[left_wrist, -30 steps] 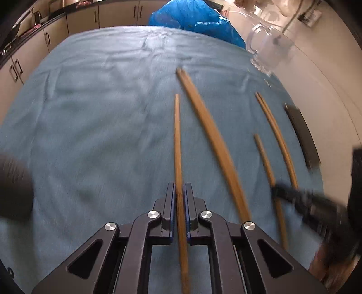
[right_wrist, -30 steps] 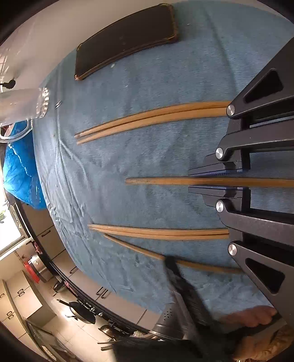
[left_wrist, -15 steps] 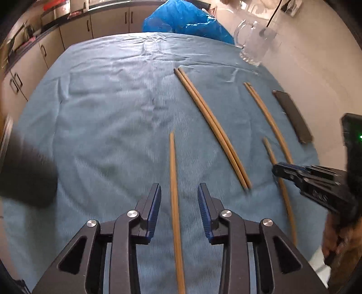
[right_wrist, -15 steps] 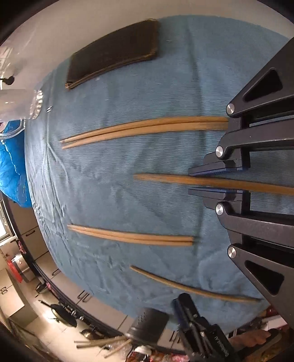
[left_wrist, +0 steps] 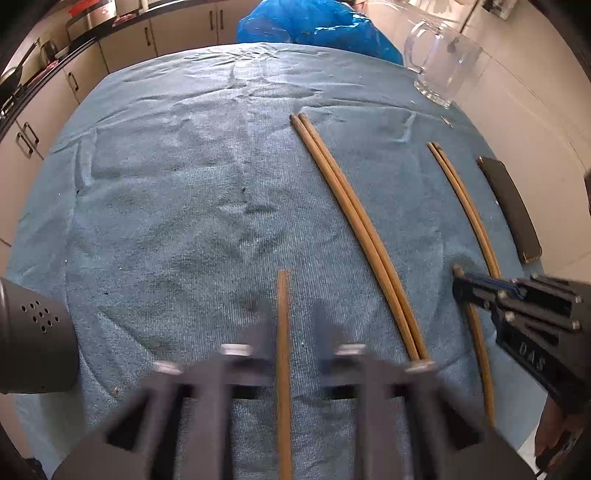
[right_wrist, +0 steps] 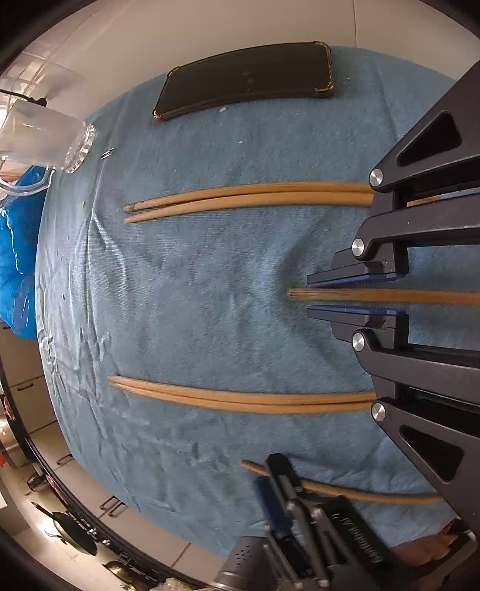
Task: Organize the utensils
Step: 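Lift both held chopsticks and carry them above the black cup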
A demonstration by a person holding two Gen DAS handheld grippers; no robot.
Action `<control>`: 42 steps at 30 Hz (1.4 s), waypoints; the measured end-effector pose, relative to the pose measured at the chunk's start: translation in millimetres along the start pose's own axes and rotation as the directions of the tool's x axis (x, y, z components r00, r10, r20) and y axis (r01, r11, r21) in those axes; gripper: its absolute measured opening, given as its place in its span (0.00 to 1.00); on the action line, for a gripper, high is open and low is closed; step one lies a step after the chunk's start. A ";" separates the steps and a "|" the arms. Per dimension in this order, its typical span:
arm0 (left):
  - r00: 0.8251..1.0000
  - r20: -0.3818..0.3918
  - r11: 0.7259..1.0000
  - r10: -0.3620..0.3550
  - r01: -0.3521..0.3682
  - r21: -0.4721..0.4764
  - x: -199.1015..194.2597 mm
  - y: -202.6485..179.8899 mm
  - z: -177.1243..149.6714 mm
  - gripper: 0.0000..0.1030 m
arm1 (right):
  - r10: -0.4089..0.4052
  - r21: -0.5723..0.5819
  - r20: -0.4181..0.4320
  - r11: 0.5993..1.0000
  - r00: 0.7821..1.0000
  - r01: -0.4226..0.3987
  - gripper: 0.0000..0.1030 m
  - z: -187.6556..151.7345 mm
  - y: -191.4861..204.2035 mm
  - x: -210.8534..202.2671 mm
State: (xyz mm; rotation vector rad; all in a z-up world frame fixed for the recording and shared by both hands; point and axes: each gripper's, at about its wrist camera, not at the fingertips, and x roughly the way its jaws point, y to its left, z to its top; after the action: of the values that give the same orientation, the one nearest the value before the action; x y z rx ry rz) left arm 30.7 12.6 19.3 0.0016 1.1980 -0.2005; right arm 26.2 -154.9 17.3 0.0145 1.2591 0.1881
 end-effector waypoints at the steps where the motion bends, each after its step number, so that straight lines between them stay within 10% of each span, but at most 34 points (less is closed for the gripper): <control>1: 1.000 0.006 1.000 -0.007 0.007 -0.007 -1.7 2.1 -2.0 0.05 | 0.002 -0.005 0.012 1.000 1.000 -0.002 0.08 -0.8 1.1 -0.7; 13: 0.954 0.278 0.993 -0.111 0.116 -0.002 -112.8 13.5 -47.4 0.05 | 0.111 -0.043 0.362 0.994 0.925 -0.103 0.08 -35.6 19.5 -100.8; 28: 0.808 0.575 0.990 -0.126 0.137 0.025 -244.4 27.2 -118.7 0.05 | 0.143 -0.118 0.618 0.989 0.773 -0.088 0.08 -84.2 63.2 -200.0; 42: 0.683 0.728 0.994 0.056 0.029 -0.103 -338.9 98.9 -96.8 0.05 | 0.297 -0.227 0.705 0.955 0.644 -0.192 0.08 -28.8 143.1 -254.5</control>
State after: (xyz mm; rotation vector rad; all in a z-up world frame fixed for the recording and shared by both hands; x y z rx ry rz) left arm -161.5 172.3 286.8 -0.1533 0.3901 -0.1023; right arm -94.8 -54.6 265.0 0.1377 0.4135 0.4559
